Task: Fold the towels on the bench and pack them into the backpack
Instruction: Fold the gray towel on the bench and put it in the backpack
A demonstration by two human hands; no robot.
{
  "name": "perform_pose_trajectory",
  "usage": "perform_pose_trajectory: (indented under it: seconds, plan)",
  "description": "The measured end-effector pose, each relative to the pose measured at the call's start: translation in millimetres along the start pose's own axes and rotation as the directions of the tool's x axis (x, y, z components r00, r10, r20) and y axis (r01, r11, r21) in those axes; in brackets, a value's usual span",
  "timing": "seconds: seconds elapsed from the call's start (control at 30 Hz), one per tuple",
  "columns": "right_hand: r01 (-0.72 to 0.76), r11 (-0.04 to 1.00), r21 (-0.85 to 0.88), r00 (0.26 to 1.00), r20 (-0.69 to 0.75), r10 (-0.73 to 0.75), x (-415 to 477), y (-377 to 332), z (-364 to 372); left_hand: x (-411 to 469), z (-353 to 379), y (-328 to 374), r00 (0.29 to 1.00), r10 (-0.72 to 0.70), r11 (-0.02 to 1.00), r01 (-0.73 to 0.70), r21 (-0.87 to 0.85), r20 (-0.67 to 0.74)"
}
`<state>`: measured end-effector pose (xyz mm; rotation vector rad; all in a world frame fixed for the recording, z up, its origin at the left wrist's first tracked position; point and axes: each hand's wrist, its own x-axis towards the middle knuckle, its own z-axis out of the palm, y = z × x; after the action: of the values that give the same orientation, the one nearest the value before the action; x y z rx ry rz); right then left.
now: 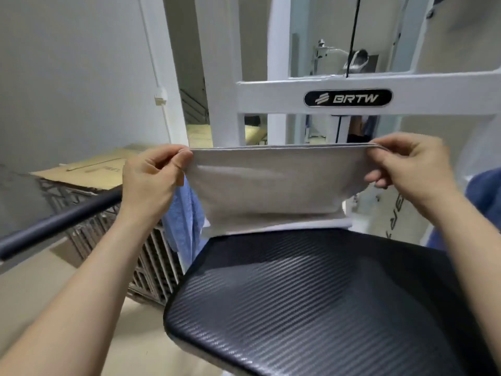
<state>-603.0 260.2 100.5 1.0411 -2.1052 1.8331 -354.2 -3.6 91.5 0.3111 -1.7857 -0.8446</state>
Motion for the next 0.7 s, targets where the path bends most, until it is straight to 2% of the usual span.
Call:
perform_pose_trajectory:
  seconds: [0.1, 0.17, 0.23, 0.3, 0.33, 0.43, 0.53, 0.6, 0.67, 0.7]
  plan:
    - [-0.220, 0.975, -0.035, 0.942, 0.253, 0.222, -50.0, 8.2, -27.5, -53.0, -12.5, -2.6, 0.981, -0.059, 0.998, 0.052, 0.043, 0.185]
    - [-0.291, 0.940, -0.181, 0.899, 0.285, 0.333, -77.7, 14.4, -40.5, -86.8, -16.8, -2.8, 0.948, -0.039, 0.989, -0.008, 0.146, 0.316]
    - [-0.368, 0.900, -0.233, 0.883, 0.217, 0.416, -97.9, 17.7, -42.4, -113.7, -18.9, 3.1, 0.888, 0.005, 0.966, -0.123, 0.228, 0.460]
    - [-0.486, 0.862, -0.141, 0.856, 0.118, 0.502, -114.3, 17.5, -37.1, -137.3, -19.9, 10.9, 0.810, 0.010, 0.959, -0.174, 0.223, 0.586]
    - [-0.503, 0.850, -0.156, 0.853, 0.070, 0.517, -122.3, 18.4, -32.9, -148.4, -20.7, 18.1, 0.774, 0.008, 0.958, -0.188, 0.217, 0.633]
    - [-0.435, 0.816, -0.382, 0.890, -0.047, 0.453, -140.6, 18.5, -21.5, -187.5, -18.6, 48.2, 0.648, 0.049, 0.959, -0.244, 0.146, 0.760]
    - [-0.427, 0.763, -0.484, 0.892, -0.091, 0.442, -146.7, 21.0, -20.3, -227.2, 0.0, 82.1, 0.545, 0.151, 0.949, -0.313, 0.033, 0.825]
    - [-0.440, 0.739, -0.510, 0.885, -0.107, 0.453, -145.8, 19.4, -21.4, -247.8, 15.5, 102.4, 0.547, 0.177, 0.959, -0.283, -0.019, 0.818]
    - [-0.458, 0.728, -0.510, 0.878, -0.133, 0.459, -142.4, 20.2, -22.8, -259.4, 26.4, 120.6, 0.551, 0.150, 0.984, -0.165, -0.069, 0.821]
    - [-0.472, 0.728, -0.497, 0.874, -0.154, 0.462, -139.5, 21.5, -23.4, -262.7, 29.8, 127.7, 0.523, 0.124, 0.992, -0.085, -0.093, 0.843]
